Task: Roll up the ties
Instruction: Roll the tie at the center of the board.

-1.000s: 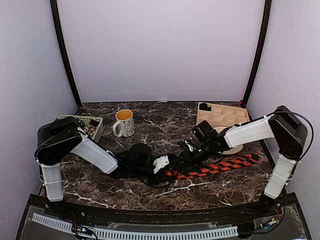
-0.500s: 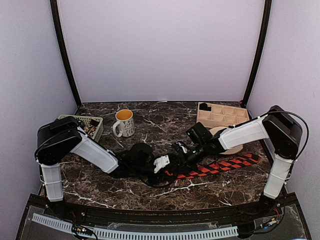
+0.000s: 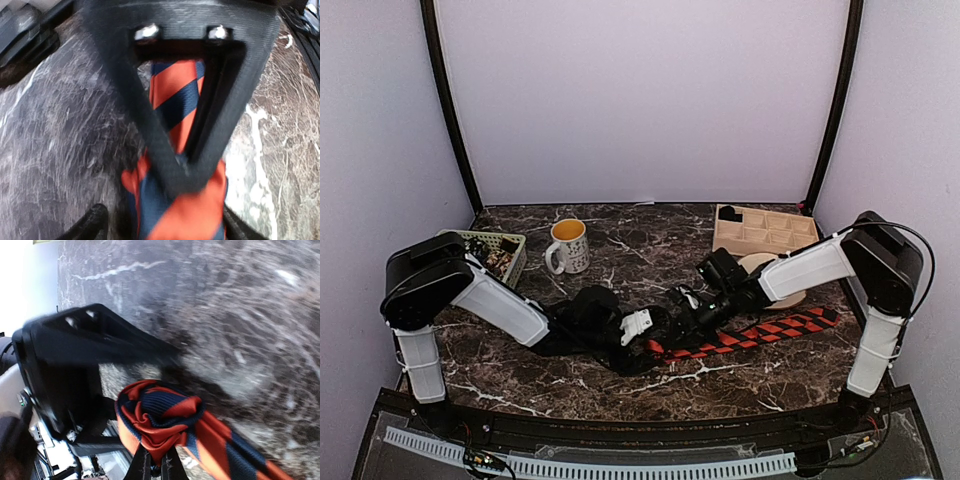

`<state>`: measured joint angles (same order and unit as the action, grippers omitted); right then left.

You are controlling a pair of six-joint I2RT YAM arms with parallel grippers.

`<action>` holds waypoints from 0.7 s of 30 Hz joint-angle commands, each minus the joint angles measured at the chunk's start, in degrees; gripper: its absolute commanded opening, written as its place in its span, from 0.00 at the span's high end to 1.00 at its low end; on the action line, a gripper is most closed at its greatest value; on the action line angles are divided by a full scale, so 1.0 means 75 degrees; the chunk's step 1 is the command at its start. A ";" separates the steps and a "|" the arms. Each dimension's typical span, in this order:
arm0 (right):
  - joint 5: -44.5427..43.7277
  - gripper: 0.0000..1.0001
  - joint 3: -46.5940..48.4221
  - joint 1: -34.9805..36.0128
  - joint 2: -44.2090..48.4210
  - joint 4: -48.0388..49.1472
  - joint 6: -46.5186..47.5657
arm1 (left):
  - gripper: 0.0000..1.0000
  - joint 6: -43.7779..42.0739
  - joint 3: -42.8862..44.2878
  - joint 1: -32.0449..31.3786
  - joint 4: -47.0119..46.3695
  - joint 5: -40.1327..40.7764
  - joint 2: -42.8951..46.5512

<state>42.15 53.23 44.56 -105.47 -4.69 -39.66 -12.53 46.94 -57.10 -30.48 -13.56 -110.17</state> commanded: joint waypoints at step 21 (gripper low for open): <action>-0.1644 1.00 -0.1144 -0.0573 -0.0452 -0.1026 0.0537 | 0.01 0.1118 -0.0619 0.0027 -0.2479 -0.0937 -0.0223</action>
<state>40.71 48.90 40.80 -105.43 -4.03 -36.16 -2.31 39.40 -56.31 -45.10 -18.31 -108.77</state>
